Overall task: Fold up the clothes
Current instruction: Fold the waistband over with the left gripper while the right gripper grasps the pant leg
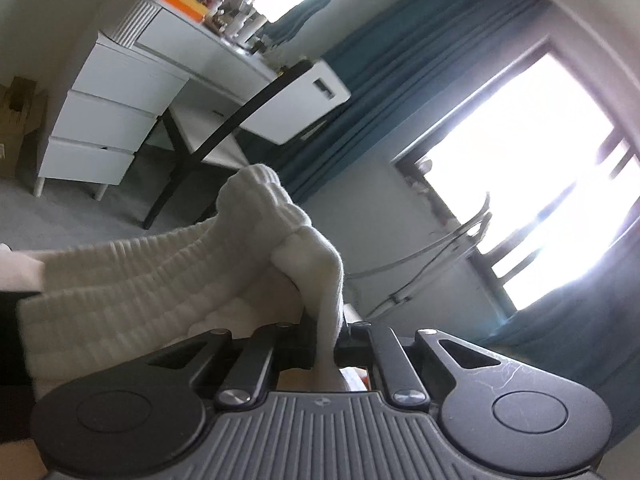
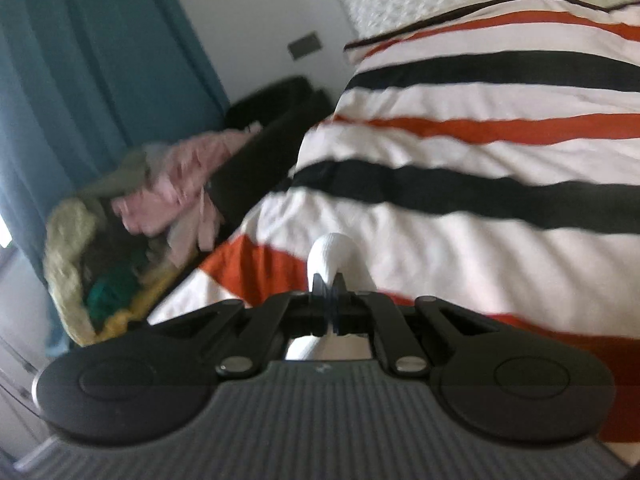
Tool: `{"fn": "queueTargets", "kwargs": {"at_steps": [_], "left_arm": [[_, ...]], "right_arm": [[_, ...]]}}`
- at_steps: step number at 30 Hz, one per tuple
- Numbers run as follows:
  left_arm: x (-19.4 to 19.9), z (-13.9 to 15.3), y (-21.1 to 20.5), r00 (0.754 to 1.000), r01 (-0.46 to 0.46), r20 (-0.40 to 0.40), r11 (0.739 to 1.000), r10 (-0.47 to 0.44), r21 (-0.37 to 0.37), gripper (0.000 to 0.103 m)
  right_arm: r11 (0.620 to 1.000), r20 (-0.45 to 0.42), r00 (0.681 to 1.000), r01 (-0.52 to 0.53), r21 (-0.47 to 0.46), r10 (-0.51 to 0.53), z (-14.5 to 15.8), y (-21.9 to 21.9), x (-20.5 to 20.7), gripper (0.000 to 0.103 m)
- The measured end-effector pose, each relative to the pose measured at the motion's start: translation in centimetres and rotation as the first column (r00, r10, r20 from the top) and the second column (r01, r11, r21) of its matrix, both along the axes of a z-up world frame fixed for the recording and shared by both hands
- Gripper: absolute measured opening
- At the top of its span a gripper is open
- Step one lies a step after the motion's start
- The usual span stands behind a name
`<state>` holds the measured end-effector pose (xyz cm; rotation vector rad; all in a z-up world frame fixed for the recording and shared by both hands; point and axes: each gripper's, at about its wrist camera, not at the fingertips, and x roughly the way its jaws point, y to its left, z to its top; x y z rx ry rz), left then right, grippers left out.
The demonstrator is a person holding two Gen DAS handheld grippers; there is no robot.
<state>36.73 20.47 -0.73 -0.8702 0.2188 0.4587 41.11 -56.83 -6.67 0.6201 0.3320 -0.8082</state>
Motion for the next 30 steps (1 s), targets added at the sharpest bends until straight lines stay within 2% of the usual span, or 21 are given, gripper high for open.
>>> {"fn": "queueTargets", "kwargs": {"at_steps": [3, 6, 9, 12, 13, 14, 18, 20, 22, 26, 28, 30], "left_arm": [[2.3, -2.4, -0.1, 0.999, 0.009, -0.052, 1.0, -0.009, 0.01, 0.008], [4.0, -4.1, -0.1, 0.996, 0.022, -0.089, 0.999, -0.019, 0.024, 0.009], [4.8, -4.7, -0.5, 0.993, 0.04, -0.117, 0.996, -0.03, 0.079, 0.011], [4.4, -4.9, -0.7, 0.991, 0.074, -0.124, 0.99, -0.059, 0.121, 0.014], [4.0, -4.9, -0.6, 0.99, 0.088, -0.121, 0.988, -0.073, 0.125, 0.02], [3.6, -5.0, -0.5, 0.989, 0.104, -0.116, 0.986, -0.089, 0.127, 0.03], [0.9, -4.8, -0.6, 0.981, 0.173, -0.112, 0.976, -0.159, 0.133, 0.046], [-1.1, -4.8, -0.4, 0.974, 0.21, -0.112, 0.971, -0.198, 0.111, 0.056], [-2.8, -4.8, 0.1, 0.965, 0.243, -0.115, 0.968, -0.234, 0.068, 0.058], [-6.0, -5.2, 1.6, 0.962, 0.229, -0.14, 0.972, -0.233, -0.046, 0.059], [-7.6, -5.6, 2.6, 0.962, 0.21, -0.145, 0.967, -0.231, -0.147, 0.06], [-9.2, -6.4, 3.5, 0.962, 0.218, -0.105, 0.938, -0.253, -0.271, 0.063]], "right_arm": [[1.0, -0.072, 0.997, -0.01, -0.014, 0.009, -3.1, 0.2, 3.8, 0.006], [0.999, -0.126, 0.992, -0.034, -0.022, 0.031, -5.7, 0.5, 5.6, 0.009], [0.998, -0.12, 0.992, -0.051, -0.029, 0.048, -6.9, 0.6, 5.7, 0.014], [0.996, -0.08, 0.993, -0.085, -0.017, 0.083, -6.7, 0.4, 4.9, 0.039], [0.995, -0.067, 0.993, -0.1, -0.01, 0.099, -6.5, 0.4, 4.4, 0.05], [0.994, -0.053, 0.992, -0.114, -0.004, 0.113, -6.3, 0.5, 3.8, 0.053], [0.987, 0.014, 0.988, -0.157, 0.024, 0.157, -5.1, 1.4, 0.2, 0.06], [0.985, 0.056, 0.984, -0.17, 0.043, 0.167, -4.5, 2.1, -2.3, 0.06], [0.98, 0.103, 0.979, -0.184, 0.074, 0.176, -4.3, 2.8, -5.1, 0.06], [0.968, 0.188, 0.97, -0.187, 0.168, 0.155, -4.8, 3.8, -10.6, 0.062], [0.958, 0.22, 0.966, -0.187, 0.218, 0.138, -5.7, 4.0, -12.9, 0.062], [0.946, 0.249, 0.961, -0.188, 0.263, 0.121, -6.8, 4.1, -15.0, 0.062]]}}
